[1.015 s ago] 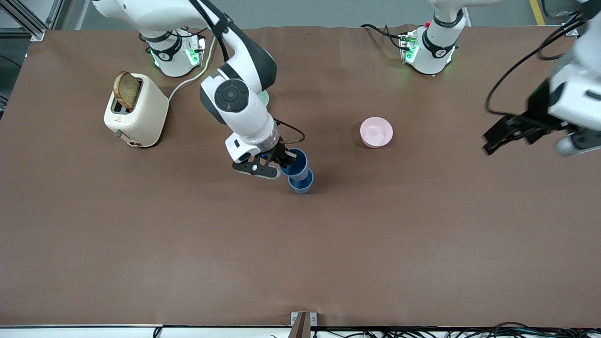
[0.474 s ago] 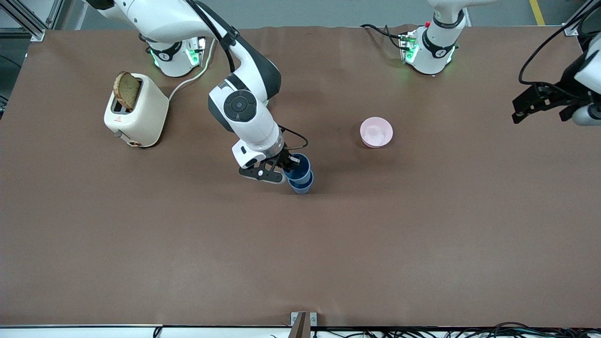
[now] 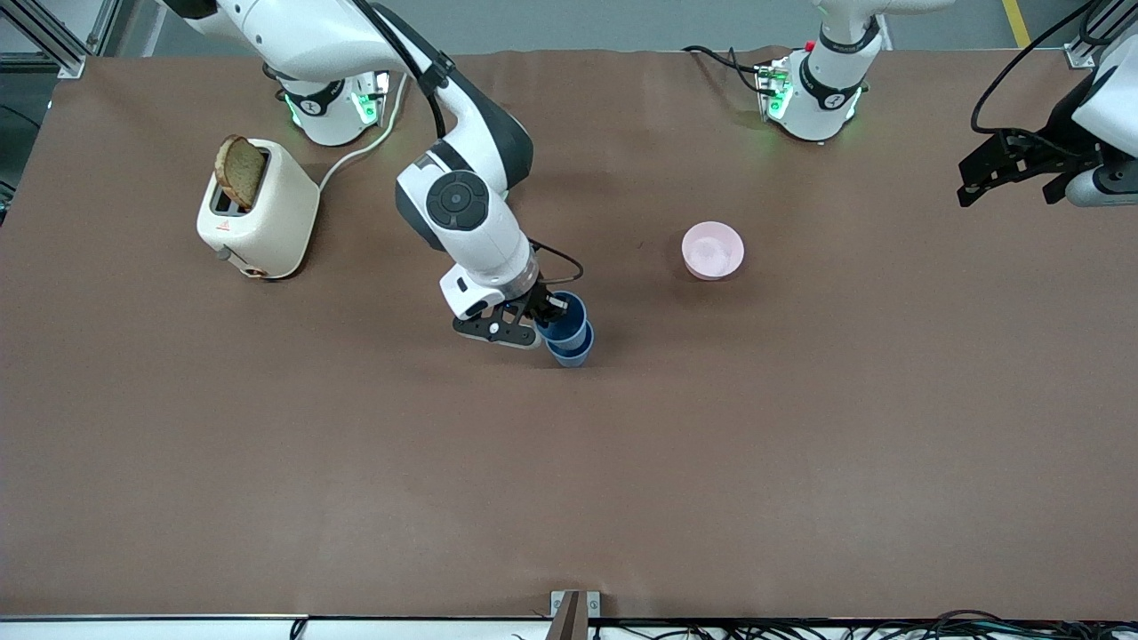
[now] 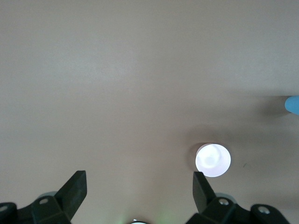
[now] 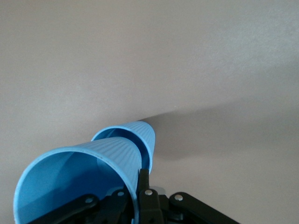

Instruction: Stack blue cups with both arms

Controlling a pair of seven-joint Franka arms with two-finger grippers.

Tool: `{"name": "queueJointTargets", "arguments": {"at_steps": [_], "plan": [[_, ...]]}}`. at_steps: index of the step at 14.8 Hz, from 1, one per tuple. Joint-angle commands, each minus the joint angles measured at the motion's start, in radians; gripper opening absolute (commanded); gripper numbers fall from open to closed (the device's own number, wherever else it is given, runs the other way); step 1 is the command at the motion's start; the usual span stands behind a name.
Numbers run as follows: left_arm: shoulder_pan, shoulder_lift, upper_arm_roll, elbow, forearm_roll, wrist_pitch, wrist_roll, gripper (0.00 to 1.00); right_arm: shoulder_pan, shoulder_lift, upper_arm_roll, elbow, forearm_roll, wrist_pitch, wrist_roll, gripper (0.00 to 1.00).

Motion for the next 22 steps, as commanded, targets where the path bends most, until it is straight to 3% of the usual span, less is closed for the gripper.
{"name": "queueJointTargets", "arguments": {"at_steps": [1,11,19,21,22], "plan": [[-0.016,-0.02,0.008,-0.024,-0.011,0.018,0.012,1.0,-0.001,0.015,0.006,0.004,-0.042,0.004,0.027,0.02],[-0.011,-0.021,0.008,-0.027,-0.007,0.009,0.012,1.0,0.008,0.061,0.008,0.009,-0.064,0.068,0.027,0.04],[-0.01,-0.018,0.008,-0.029,-0.009,0.01,0.012,1.0,0.007,0.061,0.008,0.009,-0.062,0.067,0.027,0.15],[-0.008,-0.018,0.008,-0.027,-0.009,0.01,0.012,1.0,-0.003,0.059,0.008,0.019,-0.056,0.059,0.022,0.25],[-0.01,-0.017,0.008,-0.029,-0.009,0.01,0.012,1.0,-0.007,0.052,0.008,0.039,-0.053,0.051,0.02,0.44]]}}
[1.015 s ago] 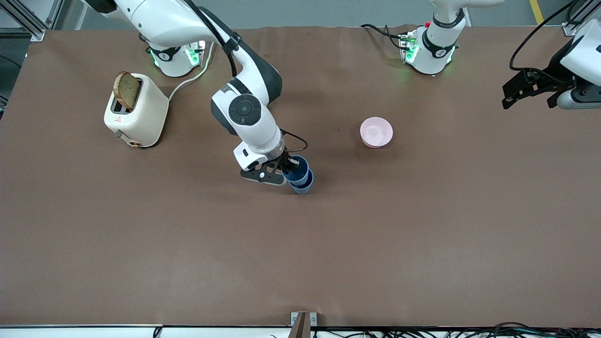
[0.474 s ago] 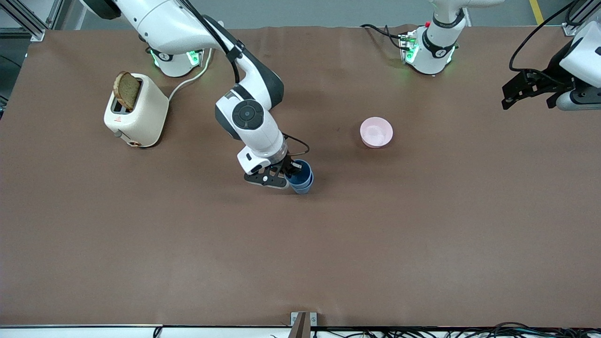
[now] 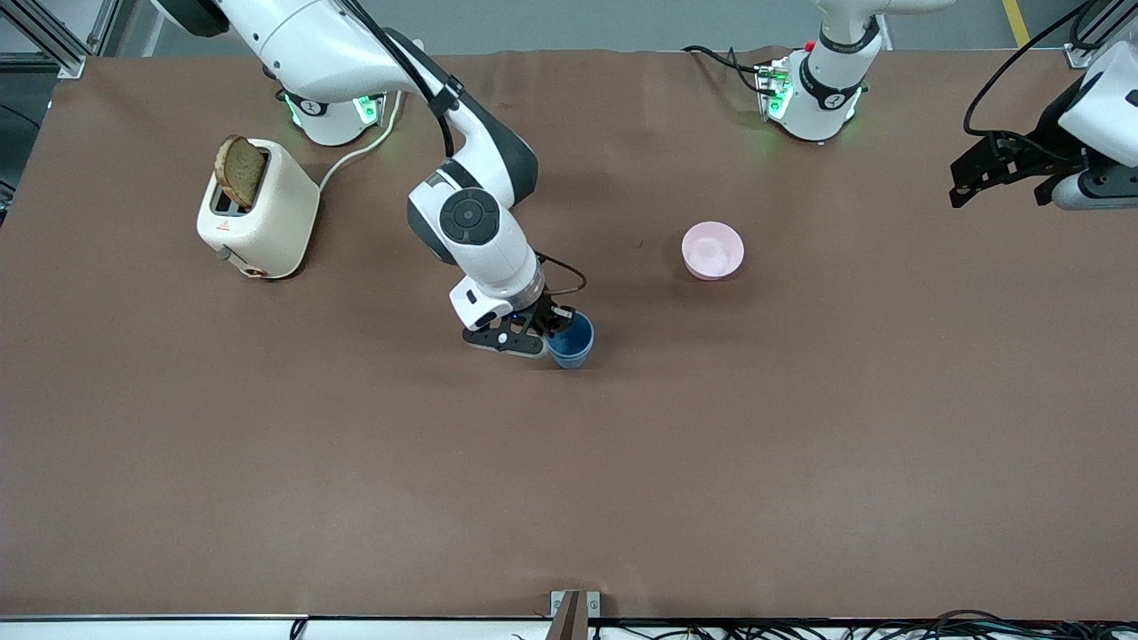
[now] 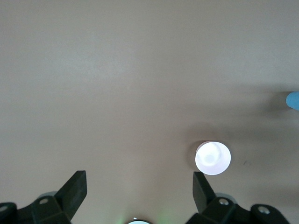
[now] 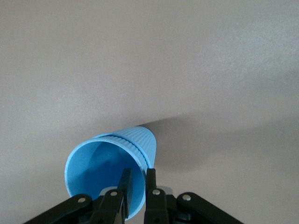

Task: Stack blue cups with both arms
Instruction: 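Open the right gripper and lift it away from the cups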

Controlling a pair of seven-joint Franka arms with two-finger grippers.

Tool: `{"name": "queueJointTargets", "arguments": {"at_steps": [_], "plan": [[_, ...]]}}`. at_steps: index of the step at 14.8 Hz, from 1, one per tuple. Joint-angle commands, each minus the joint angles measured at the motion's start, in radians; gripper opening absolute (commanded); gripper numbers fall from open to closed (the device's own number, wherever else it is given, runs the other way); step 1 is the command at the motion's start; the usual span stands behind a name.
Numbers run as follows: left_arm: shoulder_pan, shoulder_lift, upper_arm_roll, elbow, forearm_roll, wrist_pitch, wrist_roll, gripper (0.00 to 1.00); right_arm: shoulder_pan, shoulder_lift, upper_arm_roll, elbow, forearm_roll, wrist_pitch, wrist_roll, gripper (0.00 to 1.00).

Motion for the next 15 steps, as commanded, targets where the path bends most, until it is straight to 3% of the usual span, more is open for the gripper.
{"name": "queueJointTargets", "arguments": {"at_steps": [1,2,3,7,11,13,15], "plan": [[-0.001,-0.018,0.007,-0.016,-0.009,0.009,0.012,1.0,-0.014,-0.017,0.006,0.044,-0.017,-0.033,0.02,0.66],[-0.003,-0.018,0.007,-0.018,-0.007,0.009,0.012,1.0,-0.015,-0.033,0.006,0.058,-0.024,-0.066,0.023,0.89],[-0.003,-0.017,0.007,-0.016,-0.007,0.009,0.012,1.0,-0.021,-0.064,0.001,0.059,-0.027,-0.088,0.022,1.0],[-0.007,-0.017,0.007,-0.016,-0.006,0.009,0.012,1.0,-0.154,-0.26,-0.007,0.052,-0.108,-0.307,0.023,1.0],[-0.009,-0.017,0.007,-0.016,-0.007,0.008,0.012,1.0,-0.348,-0.447,-0.017,0.053,-0.115,-0.54,-0.047,1.0],[-0.012,-0.017,0.007,-0.016,-0.007,0.008,0.012,1.0,-0.36,-0.529,-0.093,0.058,-0.115,-0.602,-0.119,1.0],[-0.01,-0.017,0.007,-0.016,-0.007,0.008,0.012,1.0,-0.36,-0.592,-0.16,0.061,-0.113,-0.703,-0.338,1.0]]}}
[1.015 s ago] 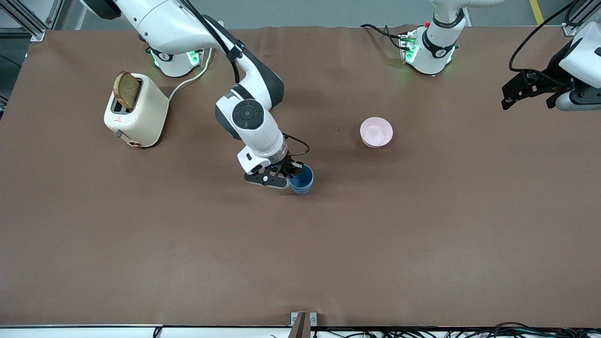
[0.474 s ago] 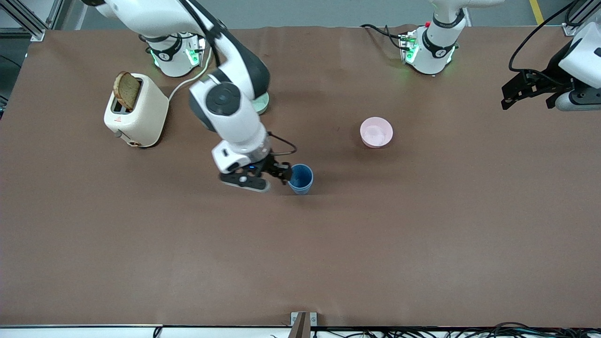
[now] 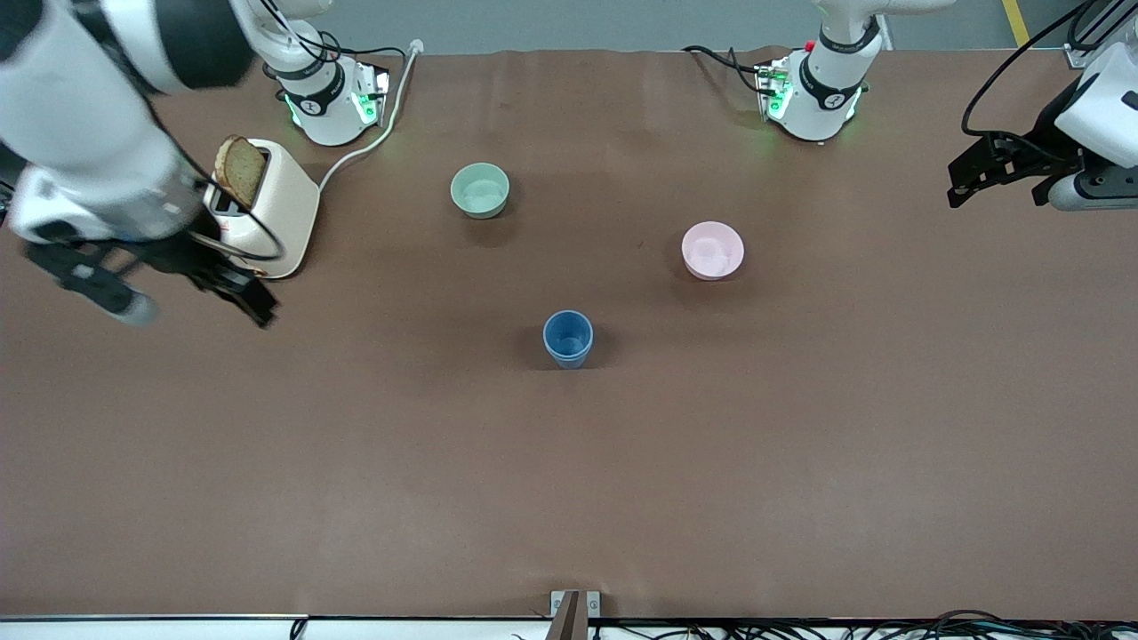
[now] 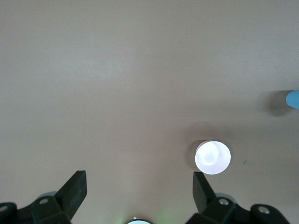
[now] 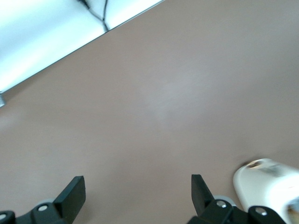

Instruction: Stack blue cups with both arms

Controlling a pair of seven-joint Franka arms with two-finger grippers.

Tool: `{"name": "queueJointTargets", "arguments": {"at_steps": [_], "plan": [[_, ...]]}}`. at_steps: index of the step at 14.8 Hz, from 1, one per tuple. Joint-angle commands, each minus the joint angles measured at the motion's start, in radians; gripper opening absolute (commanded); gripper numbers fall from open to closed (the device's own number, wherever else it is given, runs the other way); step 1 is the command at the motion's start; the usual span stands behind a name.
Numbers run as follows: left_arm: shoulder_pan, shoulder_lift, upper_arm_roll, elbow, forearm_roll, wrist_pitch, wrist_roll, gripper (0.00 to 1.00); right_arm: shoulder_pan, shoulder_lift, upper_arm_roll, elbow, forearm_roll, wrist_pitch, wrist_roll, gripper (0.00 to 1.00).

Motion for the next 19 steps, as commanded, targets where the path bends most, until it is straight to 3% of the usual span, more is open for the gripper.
{"name": "queueJointTargets", "arguments": {"at_steps": [1,5,19], "plan": [[-0.008,-0.017,0.007,-0.013,-0.007,0.008,0.012,1.0,0.0,-0.1,-0.091,-0.038,0.003,-0.112,-0.25,1.0],[-0.007,-0.017,0.007,-0.013,-0.007,0.008,0.012,1.0,0.003,-0.117,-0.317,-0.002,0.155,-0.214,-0.68,1.0],[-0.004,0.016,0.009,0.04,-0.004,0.008,0.003,1.0,0.008,-0.114,-0.319,0.021,0.148,-0.217,-0.698,1.0]]}}
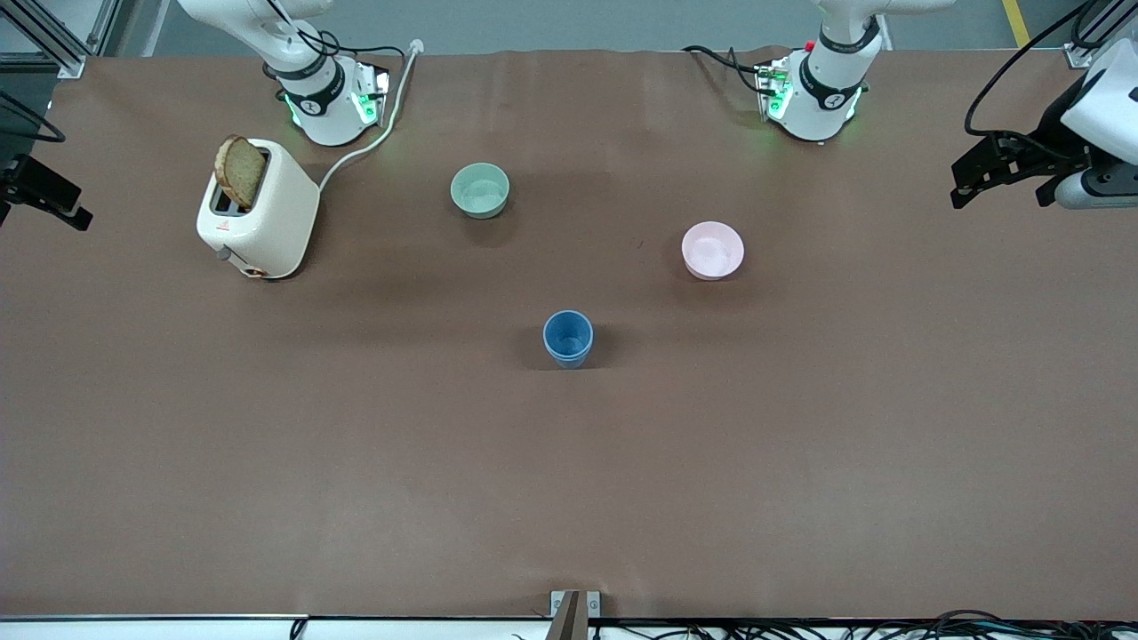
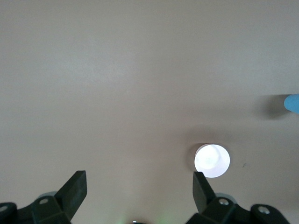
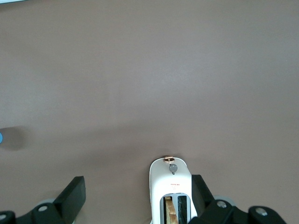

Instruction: Stack blue cups with both arms

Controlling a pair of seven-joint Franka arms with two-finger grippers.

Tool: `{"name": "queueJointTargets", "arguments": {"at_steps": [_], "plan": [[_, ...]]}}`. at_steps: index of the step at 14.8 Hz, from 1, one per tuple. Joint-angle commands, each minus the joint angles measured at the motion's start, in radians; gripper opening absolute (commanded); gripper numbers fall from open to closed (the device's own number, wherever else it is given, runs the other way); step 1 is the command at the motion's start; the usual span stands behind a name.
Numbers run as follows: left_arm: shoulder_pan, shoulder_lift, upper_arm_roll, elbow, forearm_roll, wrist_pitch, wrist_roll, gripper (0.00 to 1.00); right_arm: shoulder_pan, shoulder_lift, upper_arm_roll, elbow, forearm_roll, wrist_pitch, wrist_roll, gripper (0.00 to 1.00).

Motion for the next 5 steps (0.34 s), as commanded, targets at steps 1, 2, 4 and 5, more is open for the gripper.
{"name": "queueJointTargets", "arguments": {"at_steps": [1,2,4,5], "plan": [[-0.002,0.014,0.006,0.028,-0.004,-0.001,0.004,1.0,0.004,-0.001,-0.001,0.01,-0.001,-0.009,-0.007,1.0],[-0.002,0.015,0.006,0.028,-0.004,-0.001,0.004,1.0,0.0,-0.001,-0.001,0.009,-0.001,-0.011,-0.01,1.0],[-0.003,0.015,0.006,0.028,-0.006,-0.001,0.0,1.0,-0.032,-0.001,0.019,0.009,0.001,-0.024,-0.008,1.0],[-0.003,0.015,0.006,0.028,-0.006,-0.001,-0.002,1.0,-0.064,-0.001,0.059,0.009,0.002,-0.043,-0.008,1.0]]}}
